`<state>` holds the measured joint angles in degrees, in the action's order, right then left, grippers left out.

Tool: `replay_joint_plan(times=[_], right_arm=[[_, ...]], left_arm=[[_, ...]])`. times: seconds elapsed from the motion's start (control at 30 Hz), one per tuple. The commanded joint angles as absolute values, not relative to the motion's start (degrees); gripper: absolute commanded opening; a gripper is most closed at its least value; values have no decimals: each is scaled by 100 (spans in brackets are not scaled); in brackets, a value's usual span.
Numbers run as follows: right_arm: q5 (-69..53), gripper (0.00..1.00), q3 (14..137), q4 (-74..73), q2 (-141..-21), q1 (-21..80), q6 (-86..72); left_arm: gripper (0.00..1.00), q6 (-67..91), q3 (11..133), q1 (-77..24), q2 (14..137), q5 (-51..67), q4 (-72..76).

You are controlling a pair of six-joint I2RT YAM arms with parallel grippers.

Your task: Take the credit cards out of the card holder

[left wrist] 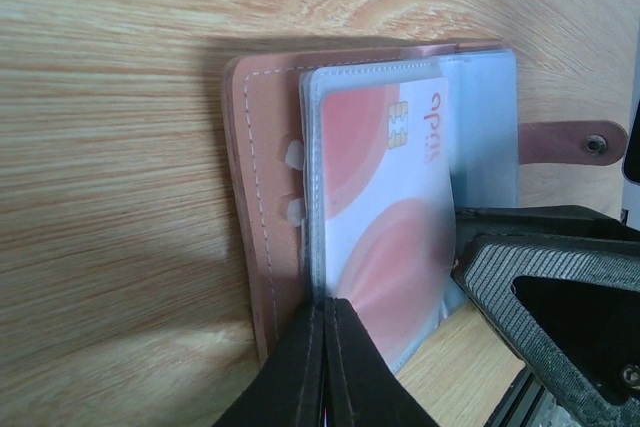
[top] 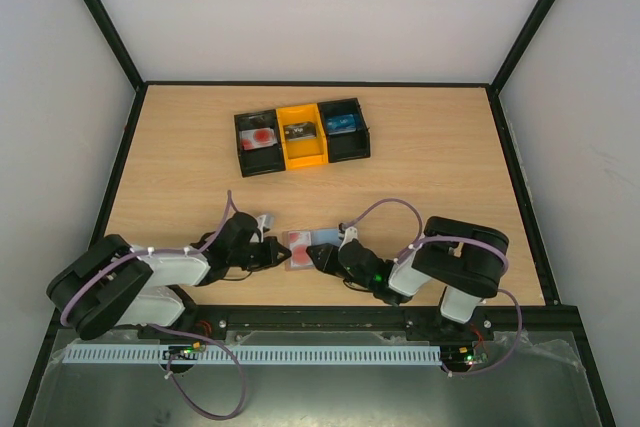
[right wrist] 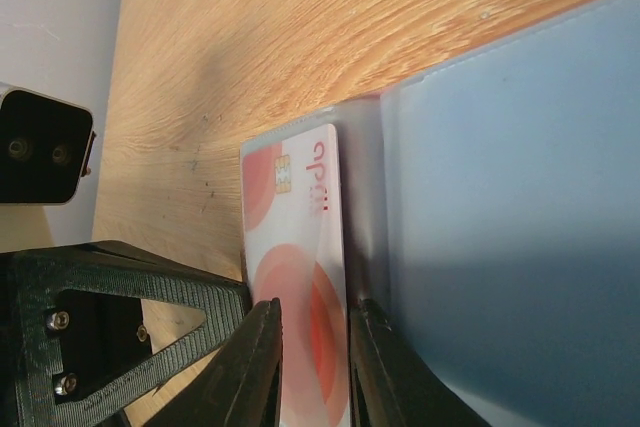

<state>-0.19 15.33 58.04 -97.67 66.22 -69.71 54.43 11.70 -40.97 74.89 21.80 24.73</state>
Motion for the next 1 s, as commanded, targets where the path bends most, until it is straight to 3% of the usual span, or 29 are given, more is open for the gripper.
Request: replay_joint_plan(times=[0.0,0.23,0.33,0.6,0.77,0.97], right_arm=[[-369,20,1599,5888,-10027,6624,-7052],[-499,20,1600,6028,-10008,6627,-7200],[-571,20,1648,5976,-9923,6621,-7182],[-301,20,1508,5540,-9359,6618,-7116],[-189,20,1520,5456,-9334,6625,-7104],[24,19,1601,5251,-9358,6598,-6982]], left_arm=[[3,5341,1077,-4121,7585,1797,1683],[3,5350,1051,-4117,7605,1776,1702],[8,5350,1129,-4121,7543,1790,1623],[12,5408,1348,-4039,6622,1775,1136],[23,5382,1447,-3909,6343,1636,736],[15,5256,1454,-3898,6367,2036,1069]])
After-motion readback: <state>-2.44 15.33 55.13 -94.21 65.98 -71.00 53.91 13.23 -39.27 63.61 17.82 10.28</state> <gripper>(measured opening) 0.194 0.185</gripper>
